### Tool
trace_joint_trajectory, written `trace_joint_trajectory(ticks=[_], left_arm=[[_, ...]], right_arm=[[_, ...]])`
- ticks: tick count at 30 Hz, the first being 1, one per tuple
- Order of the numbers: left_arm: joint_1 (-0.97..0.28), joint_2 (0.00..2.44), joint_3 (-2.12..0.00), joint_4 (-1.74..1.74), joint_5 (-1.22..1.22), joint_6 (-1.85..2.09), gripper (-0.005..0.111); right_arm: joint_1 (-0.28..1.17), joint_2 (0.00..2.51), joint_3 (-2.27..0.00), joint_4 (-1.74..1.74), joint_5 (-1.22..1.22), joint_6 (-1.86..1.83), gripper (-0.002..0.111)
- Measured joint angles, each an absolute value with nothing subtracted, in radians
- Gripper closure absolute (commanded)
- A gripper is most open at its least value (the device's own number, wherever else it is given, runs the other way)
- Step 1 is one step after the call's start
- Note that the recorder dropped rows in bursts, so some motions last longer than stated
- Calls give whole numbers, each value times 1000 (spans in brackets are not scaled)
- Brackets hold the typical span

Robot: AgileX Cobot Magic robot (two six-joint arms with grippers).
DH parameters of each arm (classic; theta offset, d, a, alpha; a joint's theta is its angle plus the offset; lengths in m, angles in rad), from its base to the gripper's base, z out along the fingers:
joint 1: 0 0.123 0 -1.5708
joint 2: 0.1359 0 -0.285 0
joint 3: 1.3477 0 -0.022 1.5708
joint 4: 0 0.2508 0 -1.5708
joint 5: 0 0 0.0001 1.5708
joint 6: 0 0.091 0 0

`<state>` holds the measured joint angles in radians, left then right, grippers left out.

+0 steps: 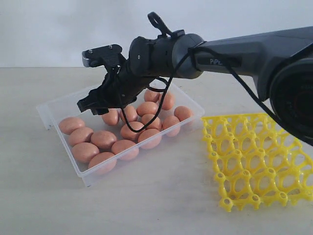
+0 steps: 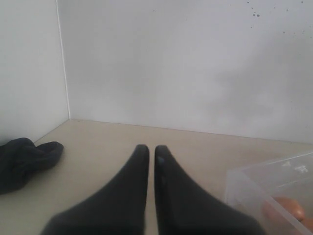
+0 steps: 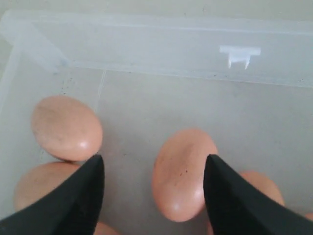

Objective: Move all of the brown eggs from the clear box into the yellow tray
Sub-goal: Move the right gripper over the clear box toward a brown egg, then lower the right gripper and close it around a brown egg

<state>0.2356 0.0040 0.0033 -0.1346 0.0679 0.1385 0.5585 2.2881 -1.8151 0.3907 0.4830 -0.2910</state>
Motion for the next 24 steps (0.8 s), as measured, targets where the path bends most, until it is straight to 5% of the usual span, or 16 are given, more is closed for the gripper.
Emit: trace_joint_trajectory(ticks=[5,19,24], left_arm=[[236,4,3,-135,68,138,103],[236,4,3,-135,68,138,103],[236,4,3,-135,68,138,103]], right_arm=[[559,2317,-1815,398,425,-285,69],[559,2375,-1815,364,432,-321,69],[559,2381,-1815,360,437,-468,55]])
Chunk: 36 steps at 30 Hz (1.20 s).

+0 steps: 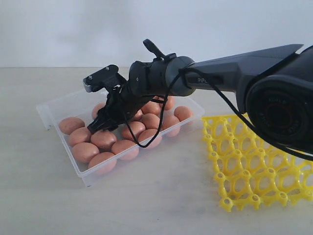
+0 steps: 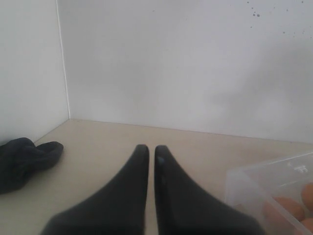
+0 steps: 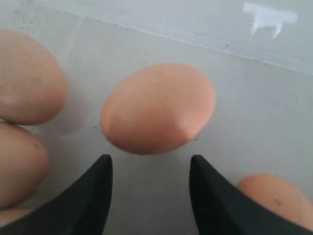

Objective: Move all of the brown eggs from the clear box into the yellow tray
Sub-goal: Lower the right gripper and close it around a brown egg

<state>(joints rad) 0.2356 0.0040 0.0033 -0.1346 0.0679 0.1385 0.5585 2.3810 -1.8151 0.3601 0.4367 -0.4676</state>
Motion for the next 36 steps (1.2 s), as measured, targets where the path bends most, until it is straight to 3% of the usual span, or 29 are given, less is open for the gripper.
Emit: trace_joint_trajectory(ticks=[3,28,30,32,36], left_arm=[[236,4,3,-135,68,138,103],[236,4,3,-135,68,138,103],[236,4,3,-135,68,138,103],[236,4,3,-135,68,138,103],[236,4,3,-135,68,138,103]], right_arm=[[559,2381,-1815,360,437,-502,47],[559,2383,-1815,373,329,-583,48],[559,2383,-1815,374,337,-583,49],[559,2383,-1815,374,336,-581,63],[559,2383,-1815,374,359,-541,63]])
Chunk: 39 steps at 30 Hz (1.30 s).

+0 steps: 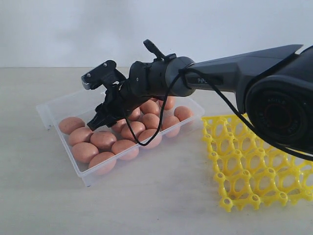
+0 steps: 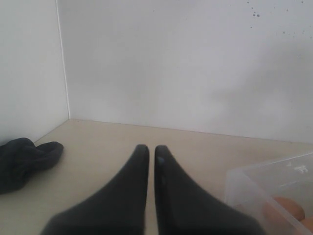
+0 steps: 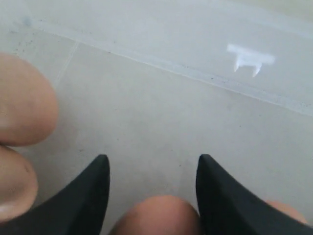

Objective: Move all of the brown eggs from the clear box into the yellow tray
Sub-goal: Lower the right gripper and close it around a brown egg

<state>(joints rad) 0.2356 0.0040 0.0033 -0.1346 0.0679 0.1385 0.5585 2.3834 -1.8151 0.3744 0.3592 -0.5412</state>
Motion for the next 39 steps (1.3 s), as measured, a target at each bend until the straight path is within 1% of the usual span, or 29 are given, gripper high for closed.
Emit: trace_joint_trajectory(ticks=[7,10,12,14,15,16,22,32,34,38,39], left_arm=[[236,4,3,-135,68,138,103],[236,4,3,-135,68,138,103],[236,4,3,-135,68,138,103],[236,4,3,-135,68,138,103],[236,4,3,-135,68,138,103],[236,4,3,-135,68,138,103],[236,4,3,-135,68,138,103],[236,4,3,-135,68,138,103],[236,4,3,-135,68,138,103],[236,4,3,-135,68,138,103],[236,4,3,-135,68,138,103]], right_arm=[[559,2366,-1814,366,411,-529,63],[559,2314,-1814,353,446,-438,63],[559,2272,-1814,329,553,-381,63],[559,2275,-1814,272,624,-363,48],[559,2280,-1814,247,640,-352,37],[559,2282,-1814,192,654,-330,35],[559,2282,-1814,133,658,-242,35],[559,2323,-1814,223,611,-169,36],[559,2336,-1814,225,599,-152,40],[559,2352,-1814,227,578,-109,57],[559,2352,-1814,227,577,-100,60]])
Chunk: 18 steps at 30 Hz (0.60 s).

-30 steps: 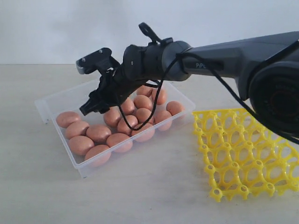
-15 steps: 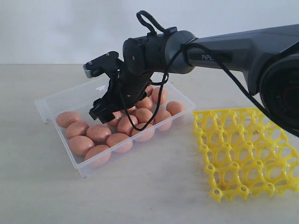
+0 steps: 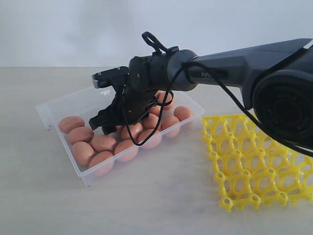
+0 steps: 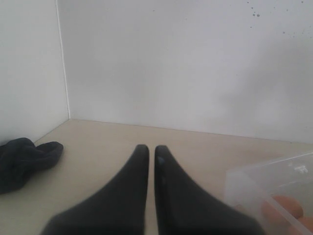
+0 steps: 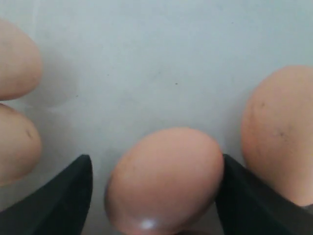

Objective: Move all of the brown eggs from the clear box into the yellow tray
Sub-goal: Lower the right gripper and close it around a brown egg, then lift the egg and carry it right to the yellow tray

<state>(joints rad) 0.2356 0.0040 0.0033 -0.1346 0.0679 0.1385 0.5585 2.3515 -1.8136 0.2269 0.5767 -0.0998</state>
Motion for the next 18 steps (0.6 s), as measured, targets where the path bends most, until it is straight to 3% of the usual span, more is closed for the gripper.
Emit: trace_joint_trajectory(ticks=[6,11,18], left_arm=[[236,4,3,-135,68,138,103],[236,4,3,-135,68,138,103],[236,4,3,-135,68,138,103]], right_arm=[[559,2352,-1814,231,560,-77,70],[559,2352,-1814,231,537,-70,109],[559,2342,-1814,228,531,-109,108]])
